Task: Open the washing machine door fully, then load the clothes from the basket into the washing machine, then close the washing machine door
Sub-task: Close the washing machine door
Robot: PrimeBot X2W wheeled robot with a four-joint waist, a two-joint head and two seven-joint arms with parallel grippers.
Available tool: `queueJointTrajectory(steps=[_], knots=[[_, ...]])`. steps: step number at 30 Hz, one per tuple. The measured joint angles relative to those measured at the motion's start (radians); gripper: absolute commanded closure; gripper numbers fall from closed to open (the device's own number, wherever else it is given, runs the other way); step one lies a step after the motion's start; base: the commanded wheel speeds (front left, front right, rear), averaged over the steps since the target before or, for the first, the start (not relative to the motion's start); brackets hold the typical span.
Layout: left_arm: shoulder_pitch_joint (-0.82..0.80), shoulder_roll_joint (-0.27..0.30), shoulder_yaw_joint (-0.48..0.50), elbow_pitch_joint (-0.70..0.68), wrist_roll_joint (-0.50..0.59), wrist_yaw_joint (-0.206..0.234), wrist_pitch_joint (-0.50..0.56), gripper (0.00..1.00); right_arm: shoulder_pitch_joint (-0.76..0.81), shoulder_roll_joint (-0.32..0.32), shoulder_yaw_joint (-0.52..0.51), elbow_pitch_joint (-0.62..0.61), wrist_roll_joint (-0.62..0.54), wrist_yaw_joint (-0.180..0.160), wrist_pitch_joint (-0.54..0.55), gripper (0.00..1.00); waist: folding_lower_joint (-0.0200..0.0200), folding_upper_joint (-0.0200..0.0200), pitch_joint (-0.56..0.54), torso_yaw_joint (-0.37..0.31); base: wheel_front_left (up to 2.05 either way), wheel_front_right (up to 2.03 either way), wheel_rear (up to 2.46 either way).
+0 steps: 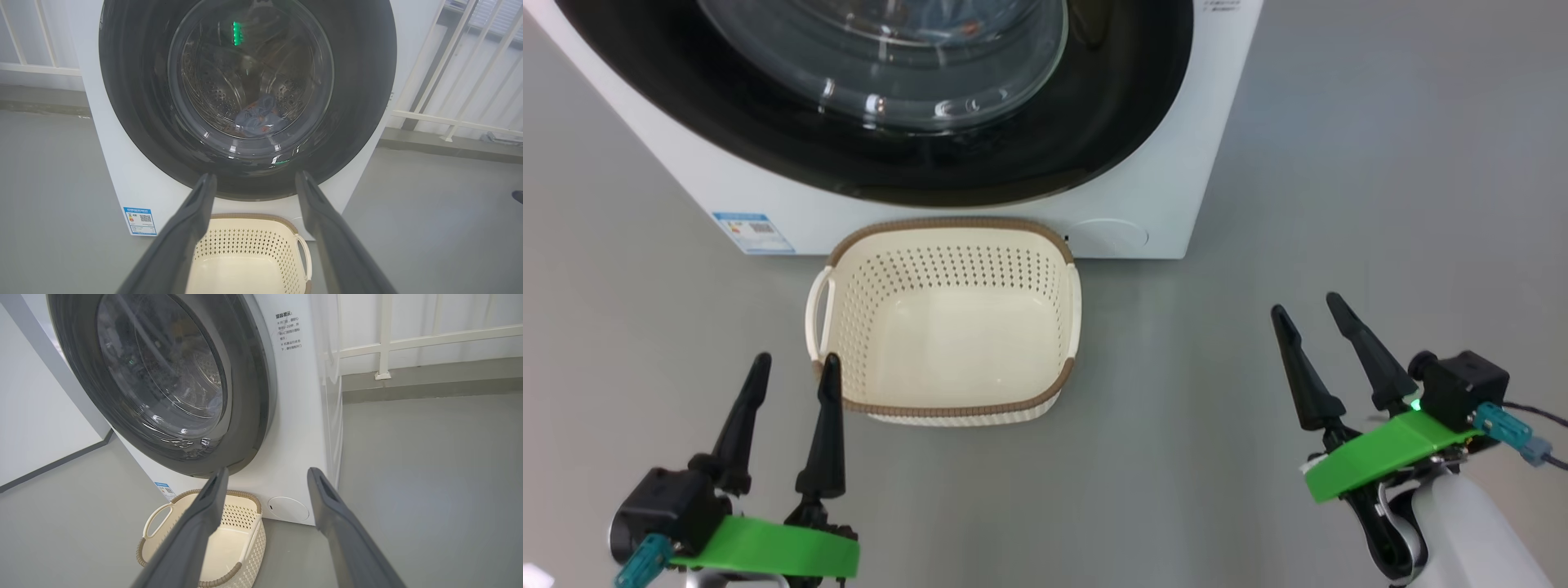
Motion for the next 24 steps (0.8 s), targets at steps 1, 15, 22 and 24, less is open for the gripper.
queueJointTrajectory(steps=[1, 15, 22, 24], knots=[[0.006, 0.000, 0.003, 0.000, 0.002, 0.000, 0.000, 0.00, 0.009, 0.003, -0.007, -0.002, 0.000, 0.000, 0.000, 0.00, 0.0000, 0.0000, -0.007, -0.003, 0.00, 0.00, 0.00], [0.070, 0.001, 0.061, 0.031, 0.014, 0.000, 0.000, 0.00, 0.149, 0.055, -0.076, -0.048, -0.038, 0.000, 0.000, 0.00, 0.0000, 0.0000, -0.092, -0.064, 0.00, 0.00, 0.00], [0.087, 0.002, 0.105, 0.056, 0.026, 0.000, 0.000, 0.00, 0.207, 0.071, -0.097, -0.087, -0.083, 0.000, 0.000, 0.00, 0.0000, 0.0000, -0.129, -0.101, 0.00, 0.00, 0.00], [0.092, 0.002, 0.112, 0.061, 0.031, 0.000, 0.000, 0.00, 0.222, 0.079, -0.102, -0.106, -0.098, 0.000, 0.000, 0.00, 0.0000, 0.0000, -0.136, -0.110, 0.00, 0.00, 0.00]])
